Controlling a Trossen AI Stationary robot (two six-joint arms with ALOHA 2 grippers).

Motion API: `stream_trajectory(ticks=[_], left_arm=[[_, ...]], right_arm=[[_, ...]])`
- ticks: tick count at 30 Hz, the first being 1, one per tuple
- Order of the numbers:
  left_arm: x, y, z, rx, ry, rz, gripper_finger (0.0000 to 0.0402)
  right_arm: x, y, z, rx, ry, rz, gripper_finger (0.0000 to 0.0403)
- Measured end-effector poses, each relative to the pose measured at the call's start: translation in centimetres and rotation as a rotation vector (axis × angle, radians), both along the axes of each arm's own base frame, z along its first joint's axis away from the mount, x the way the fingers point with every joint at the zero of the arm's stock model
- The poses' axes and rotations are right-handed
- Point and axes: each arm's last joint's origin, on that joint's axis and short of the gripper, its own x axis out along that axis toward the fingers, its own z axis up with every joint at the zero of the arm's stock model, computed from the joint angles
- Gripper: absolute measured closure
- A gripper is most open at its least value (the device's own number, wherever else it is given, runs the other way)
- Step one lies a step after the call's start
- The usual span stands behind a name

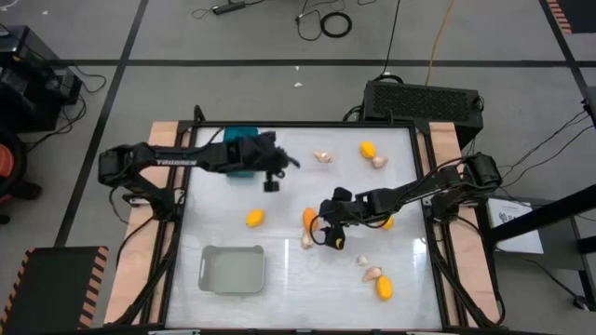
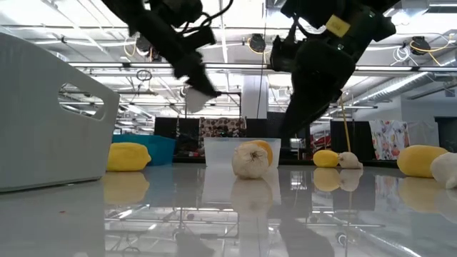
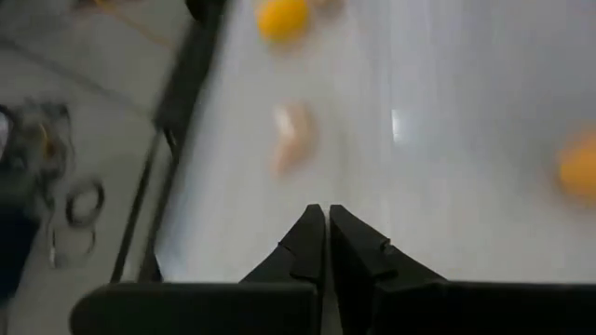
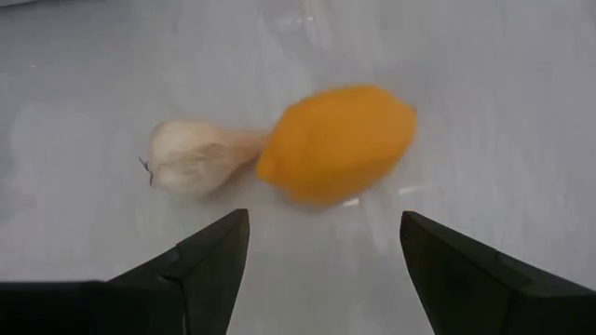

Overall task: Sort produce into baskets
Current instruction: Put the garlic into the transparent bin

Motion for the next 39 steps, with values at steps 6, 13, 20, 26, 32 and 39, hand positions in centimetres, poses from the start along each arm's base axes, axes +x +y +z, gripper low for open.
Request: stream_trajectory(ticks=[6, 13, 20, 26, 32, 39], left_arm=[[1.7, 3.1, -0.4, 0.002, -0.192, 0.011, 0.0388], [3.7, 5.2, -4.1, -0.004, -0.222, 0.049, 0.0388], [3.9, 6.3, -3.5, 0.054, -0.319, 0.107, 0.0388], [3.7, 6.8, -3.7, 0.017, -0.312, 0.12, 0.035], [3.9, 6.9, -3.2, 0.021, -0.324, 0.122, 0.0286], [4.3, 5.1, 0.2, 0.018, -0.34, 0.083, 0.0268]], right_arm=[[-0.8, 0.0, -0.5, 0.057, 0.082, -0.12, 0.0132], [-2.1, 0.3, -1.0, -0.016, 0.195, -0.199, 0.0132], [-3.6, 1.1, -1.2, -0.17, 0.276, -0.233, 0.0132], [-3.9, 1.3, -1.2, -0.238, 0.275, -0.23, 0.0132], [-3.5, 1.4, -1.1, -0.239, 0.246, -0.201, 0.0132], [-3.5, 1.5, -1.1, -0.239, 0.243, -0.194, 0.0132]])
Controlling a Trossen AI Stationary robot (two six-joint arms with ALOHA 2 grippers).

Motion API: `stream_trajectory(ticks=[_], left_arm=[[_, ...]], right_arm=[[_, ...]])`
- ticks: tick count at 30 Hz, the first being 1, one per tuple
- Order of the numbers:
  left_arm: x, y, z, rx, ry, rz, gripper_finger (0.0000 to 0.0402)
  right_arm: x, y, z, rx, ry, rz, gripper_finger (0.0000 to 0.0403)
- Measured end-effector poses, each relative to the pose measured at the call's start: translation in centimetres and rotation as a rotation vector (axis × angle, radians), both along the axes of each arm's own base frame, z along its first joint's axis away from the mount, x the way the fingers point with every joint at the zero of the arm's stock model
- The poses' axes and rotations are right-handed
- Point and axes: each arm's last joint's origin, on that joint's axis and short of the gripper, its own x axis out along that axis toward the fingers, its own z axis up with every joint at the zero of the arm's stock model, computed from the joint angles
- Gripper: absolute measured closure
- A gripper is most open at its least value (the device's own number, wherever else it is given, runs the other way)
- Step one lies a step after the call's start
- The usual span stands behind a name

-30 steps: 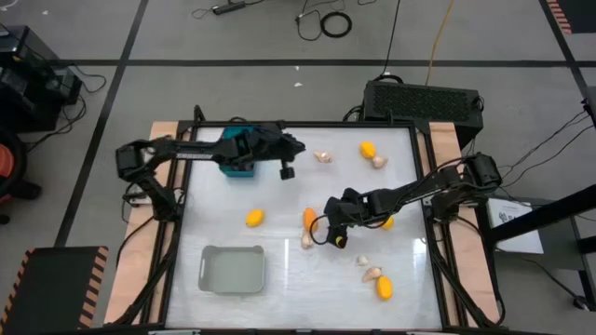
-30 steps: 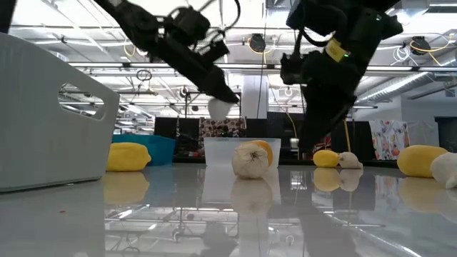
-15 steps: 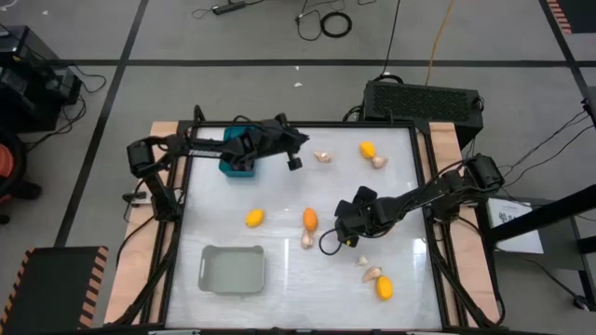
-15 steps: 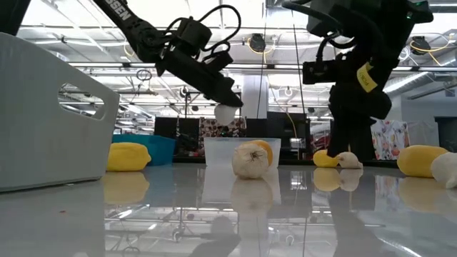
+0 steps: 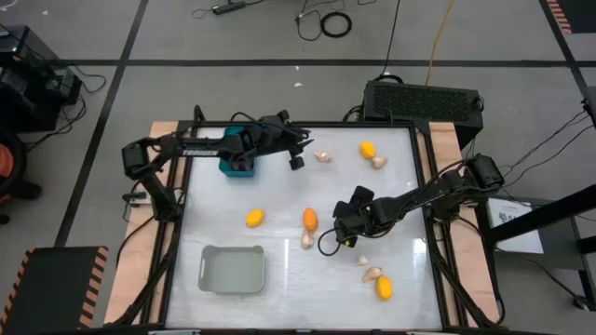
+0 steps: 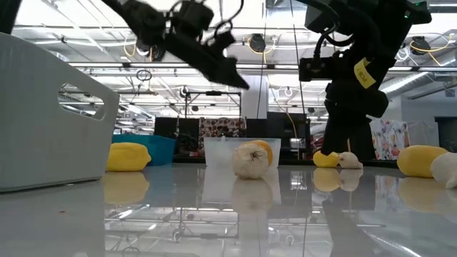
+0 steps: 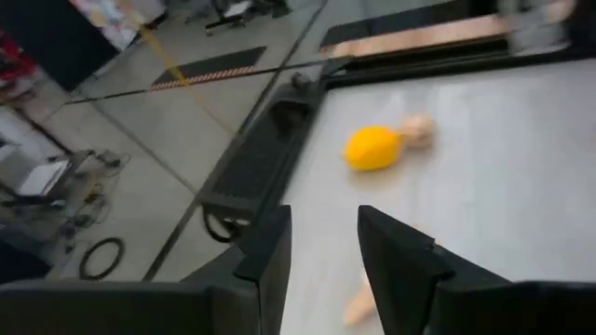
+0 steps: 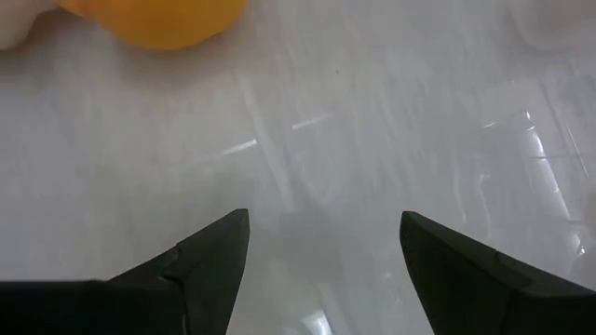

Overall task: Sort produce into baskets
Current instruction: Put the garlic into the transparent bin

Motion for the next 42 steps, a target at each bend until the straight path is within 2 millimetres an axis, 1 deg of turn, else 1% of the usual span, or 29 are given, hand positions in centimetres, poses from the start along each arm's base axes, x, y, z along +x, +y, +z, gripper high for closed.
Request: stream_trajectory(ticks=[4, 6, 9, 12, 14, 17, 20, 23, 25, 29, 31, 33, 36, 38, 40, 42], left_arm=[[-0.7, -2.8, 1.8, -0.11, 0.069, -0.032, 0.0267], [-1.5, -4.3, 2.1, -0.188, 0.128, -0.035, 0.0267], [-2.0, -6.6, 2.5, -0.326, 0.163, -0.074, 0.0267], [-2.2, -8.9, 1.8, -0.468, 0.246, -0.161, 0.0267], [-2.2, -10.6, 1.1, -0.528, 0.315, -0.211, 0.0267], [-1.8, -13.1, 0.0, -0.595, 0.372, -0.231, 0.0267], [-1.2, -15.6, -0.8, -0.603, 0.394, -0.286, 0.0267], [-0.7, -17.5, -1.6, -0.587, 0.408, -0.321, 0.0267], [-0.5, -18.2, -2.2, -0.585, 0.41, -0.267, 0.0267], [0.3, -18.8, -3.9, -0.61, 0.432, -0.175, 0.0267], [0.7, -19.2, -4.6, -0.633, 0.453, -0.154, 0.0265], [1.1, -19.8, -4.8, -0.649, 0.465, -0.162, 0.0257], [1.7, -20.6, -4.7, -0.647, 0.485, -0.181, 0.0233], [1.9, -21.0, -4.7, -0.626, 0.521, -0.197, 0.0211], [2.1, -21.5, -4.7, -0.602, 0.519, -0.229, 0.0187], [2.2, -21.6, -5.0, -0.618, 0.522, -0.216, 0.0163]], right_arm=[[-0.1, 0.2, 0.0, -0.001, 0.006, 0.014, 0.0132], [-0.1, 0.2, 0.0, 0.0, 0.004, 0.017, 0.0132], [0.0, 0.2, 0.0, -0.006, 0.004, 0.033, 0.0132], [0.2, 0.3, 0.1, -0.006, -0.009, 0.041, 0.0132], [0.2, 0.3, 0.1, -0.006, -0.015, 0.046, 0.0132], [0.2, 0.3, 0.1, -0.002, -0.015, 0.048, 0.0132], [0.2, 0.3, 0.1, -0.001, -0.013, 0.043, 0.0132], [0.2, 0.3, 0.1, 0.009, -0.011, 0.044, 0.0132], [0.2, 0.4, 0.0, 0.025, -0.009, 0.047, 0.0132], [0.2, 0.4, 0.1, 0.026, -0.01, 0.047, 0.0132], [0.2, 0.4, 0.1, 0.026, -0.013, 0.046, 0.0132], [0.2, 0.4, 0.1, 0.026, -0.012, 0.046, 0.0132], [0.2, 0.4, 0.1, 0.029, -0.012, 0.04, 0.0132], [0.2, 0.4, 0.1, 0.029, -0.012, 0.04, 0.0132], [0.2, 0.4, 0.1, 0.03, -0.012, 0.04, 0.0132], [0.2, 0.4, 0.1, 0.03, -0.012, 0.04, 0.0132]])
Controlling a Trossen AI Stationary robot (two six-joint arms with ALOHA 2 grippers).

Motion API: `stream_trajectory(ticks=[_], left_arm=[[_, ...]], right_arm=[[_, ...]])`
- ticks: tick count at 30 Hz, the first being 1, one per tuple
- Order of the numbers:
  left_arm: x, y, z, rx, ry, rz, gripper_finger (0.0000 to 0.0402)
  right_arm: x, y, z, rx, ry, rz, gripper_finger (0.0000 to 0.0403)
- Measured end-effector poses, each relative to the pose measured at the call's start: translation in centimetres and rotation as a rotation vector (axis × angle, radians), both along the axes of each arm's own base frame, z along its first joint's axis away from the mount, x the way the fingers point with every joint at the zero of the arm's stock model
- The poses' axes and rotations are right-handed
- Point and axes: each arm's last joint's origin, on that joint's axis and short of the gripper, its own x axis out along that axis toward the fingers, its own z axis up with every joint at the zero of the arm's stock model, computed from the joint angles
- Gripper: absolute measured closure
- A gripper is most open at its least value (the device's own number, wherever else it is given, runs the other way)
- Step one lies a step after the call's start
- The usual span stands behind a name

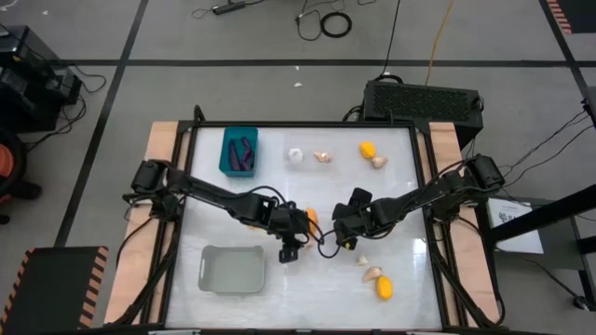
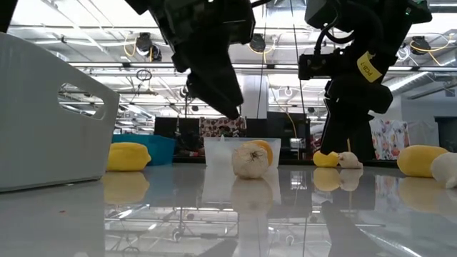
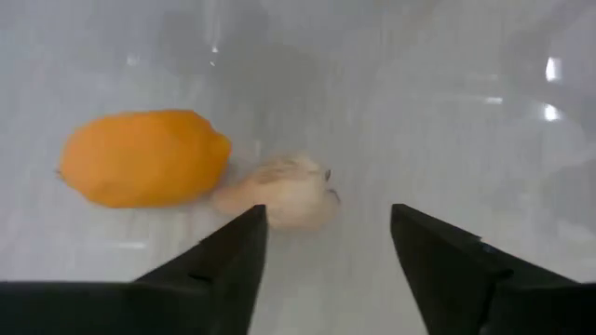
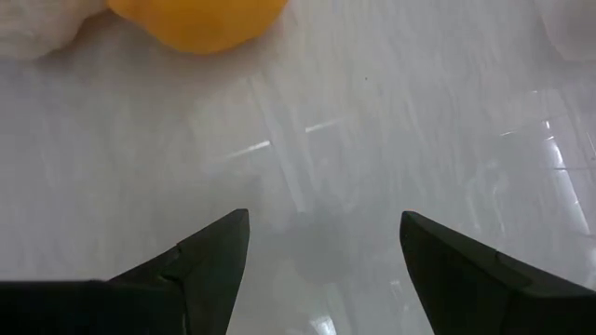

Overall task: Sort produce into baskets
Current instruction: Put the garlic into the transparent bin

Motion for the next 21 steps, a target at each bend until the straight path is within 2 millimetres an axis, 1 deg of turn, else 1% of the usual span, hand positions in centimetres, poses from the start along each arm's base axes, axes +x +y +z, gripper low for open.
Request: stream_trajectory(ticks=[2, 4, 6, 8, 13, 16, 21], left_arm=[[0.3, 0.0, -0.6, -0.027, 0.013, 0.067, 0.014], [0.5, 0.0, -1.4, -0.085, 0.046, 0.177, 0.0121], [0.7, 0.0, -2.2, -0.136, 0.083, 0.272, 0.0106], [0.9, 0.0, -3.0, -0.161, 0.106, 0.33, 0.0096], [1.2, 0.1, -4.2, -0.143, 0.112, 0.385, 0.0091], [1.6, 0.0, -4.7, -0.169, 0.095, 0.412, 0.0091], [2.0, 0.0, -5.0, -0.174, 0.069, 0.416, 0.0091]], right_arm=[[0.0, 0.0, 0.0, 0.0, 0.002, 0.0, 0.0132], [0.0, 0.0, 0.0, 0.0, 0.003, 0.0, 0.0132], [0.0, 0.0, 0.0, 0.0, 0.002, 0.0, 0.0132], [0.0, 0.0, 0.0, 0.001, -0.001, 0.0, 0.0132], [0.0, 0.0, 0.0, 0.002, -0.004, 0.001, 0.0132], [0.0, 0.1, 0.0, 0.004, -0.007, 0.002, 0.0132], [0.1, 0.1, 0.0, 0.026, -0.007, 0.009, 0.0132]])
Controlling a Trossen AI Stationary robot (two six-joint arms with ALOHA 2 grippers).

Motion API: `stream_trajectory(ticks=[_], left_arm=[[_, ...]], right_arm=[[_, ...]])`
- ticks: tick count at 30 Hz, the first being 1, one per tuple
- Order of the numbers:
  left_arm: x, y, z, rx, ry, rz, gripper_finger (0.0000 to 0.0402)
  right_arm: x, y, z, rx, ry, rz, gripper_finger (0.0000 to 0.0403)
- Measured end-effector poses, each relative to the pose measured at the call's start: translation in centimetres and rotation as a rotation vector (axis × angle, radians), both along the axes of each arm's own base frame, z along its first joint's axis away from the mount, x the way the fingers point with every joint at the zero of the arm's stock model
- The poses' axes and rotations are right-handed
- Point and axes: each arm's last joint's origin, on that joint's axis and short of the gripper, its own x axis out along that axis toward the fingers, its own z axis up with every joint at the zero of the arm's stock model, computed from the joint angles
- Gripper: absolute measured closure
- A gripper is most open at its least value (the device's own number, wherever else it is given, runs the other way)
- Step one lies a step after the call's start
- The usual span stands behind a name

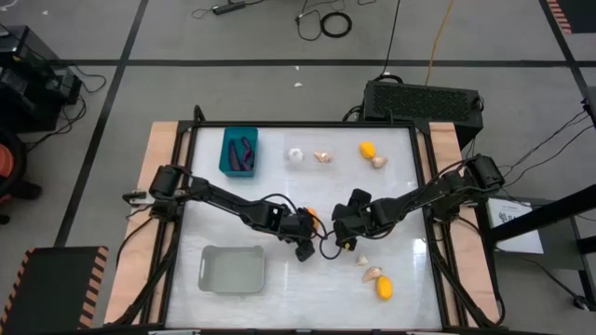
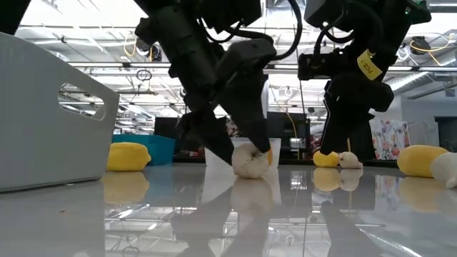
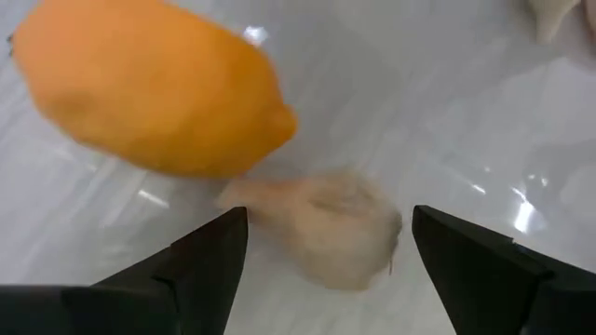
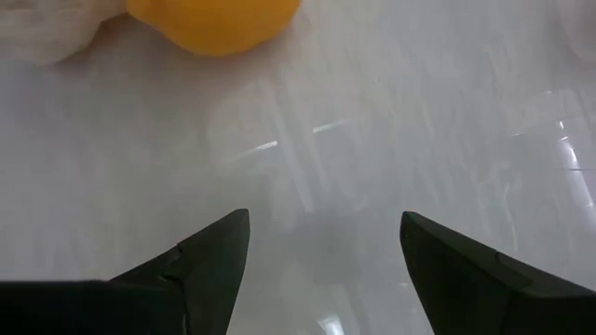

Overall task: Sort produce into baskets
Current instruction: Put the garlic into the transparent bin

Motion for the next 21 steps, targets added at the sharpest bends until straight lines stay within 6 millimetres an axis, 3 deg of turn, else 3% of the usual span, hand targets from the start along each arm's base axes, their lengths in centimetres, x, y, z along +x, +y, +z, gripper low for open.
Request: stream_trajectory(ticks=[11, 21], left_arm=[[-0.1, 0.3, -0.33, 0.062, 0.008, -0.015, 0.0096], [-0.05, 0.84, -0.32, 0.036, 0.019, -0.083, 0.0183]], right_arm=[[0.11, 0.03, 0.04, 0.002, -0.012, 0.003, 0.0132], [0.11, 0.03, 0.04, 0.002, -0.011, 0.003, 0.0132]])
